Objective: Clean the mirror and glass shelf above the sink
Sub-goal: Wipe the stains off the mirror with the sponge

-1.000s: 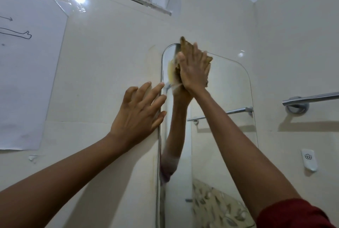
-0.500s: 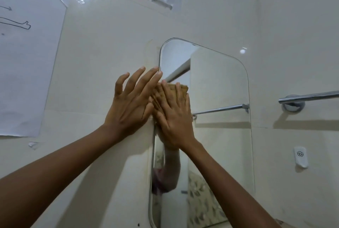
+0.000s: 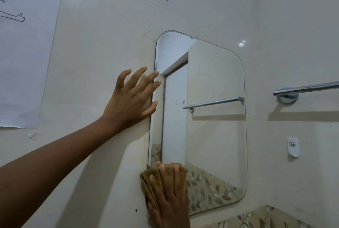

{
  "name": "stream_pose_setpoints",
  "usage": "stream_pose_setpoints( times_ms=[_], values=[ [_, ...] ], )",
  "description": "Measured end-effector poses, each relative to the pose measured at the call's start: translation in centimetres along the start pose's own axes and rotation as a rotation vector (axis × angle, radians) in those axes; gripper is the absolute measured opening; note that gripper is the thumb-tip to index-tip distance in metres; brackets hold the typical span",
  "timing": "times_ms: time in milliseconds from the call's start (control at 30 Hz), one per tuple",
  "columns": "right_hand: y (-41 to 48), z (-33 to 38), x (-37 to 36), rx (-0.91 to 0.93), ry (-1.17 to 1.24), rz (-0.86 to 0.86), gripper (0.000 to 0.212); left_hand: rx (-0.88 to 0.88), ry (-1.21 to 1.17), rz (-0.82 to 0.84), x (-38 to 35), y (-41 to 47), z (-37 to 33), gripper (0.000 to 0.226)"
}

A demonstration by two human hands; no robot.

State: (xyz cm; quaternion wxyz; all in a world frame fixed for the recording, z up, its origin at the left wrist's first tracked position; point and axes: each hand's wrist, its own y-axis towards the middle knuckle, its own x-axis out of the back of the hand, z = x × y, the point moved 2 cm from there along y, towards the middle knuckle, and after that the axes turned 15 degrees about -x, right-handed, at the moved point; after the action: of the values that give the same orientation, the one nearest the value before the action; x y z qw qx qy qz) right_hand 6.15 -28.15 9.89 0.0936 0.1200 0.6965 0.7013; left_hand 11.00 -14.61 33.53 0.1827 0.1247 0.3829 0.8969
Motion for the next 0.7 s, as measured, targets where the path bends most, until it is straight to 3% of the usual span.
stream_pose_setpoints(
  times_ms=[133,267,333,400,500,700],
  values=[
    [-1.2,-2.7,0.3,-0.31,-0.136,-0.1,0.038,0.007,-0.004,-0.011,-0.1,0.0,-0.1,0.052],
    [-0.6,-7.9,1.1,-0.803,0.138,-0.005,0.063,0.009,0.005,-0.015,-0.2,0.0,0.0,0.052],
    [1.1,-11.1,1.1,-1.109,0.295,-0.034,0.066,0.01,0.013,-0.019,-0.2,0.0,0.0,0.052],
    [4.2,-13.6,1.0,-1.293,0.342,-0.053,0.065,0.011,0.011,-0.018,-0.3,0.0,-0.1,0.052],
    [10.5,-15.9,0.9,-1.273,0.296,-0.073,0.068,0.011,0.015,-0.008,-0.3,0.0,0.0,0.054],
    [26.6,-18.0,0.6,-1.032,0.308,-0.051,0.05,0.006,0.023,0.005,-0.3,0.0,-0.1,0.056]
  ],
)
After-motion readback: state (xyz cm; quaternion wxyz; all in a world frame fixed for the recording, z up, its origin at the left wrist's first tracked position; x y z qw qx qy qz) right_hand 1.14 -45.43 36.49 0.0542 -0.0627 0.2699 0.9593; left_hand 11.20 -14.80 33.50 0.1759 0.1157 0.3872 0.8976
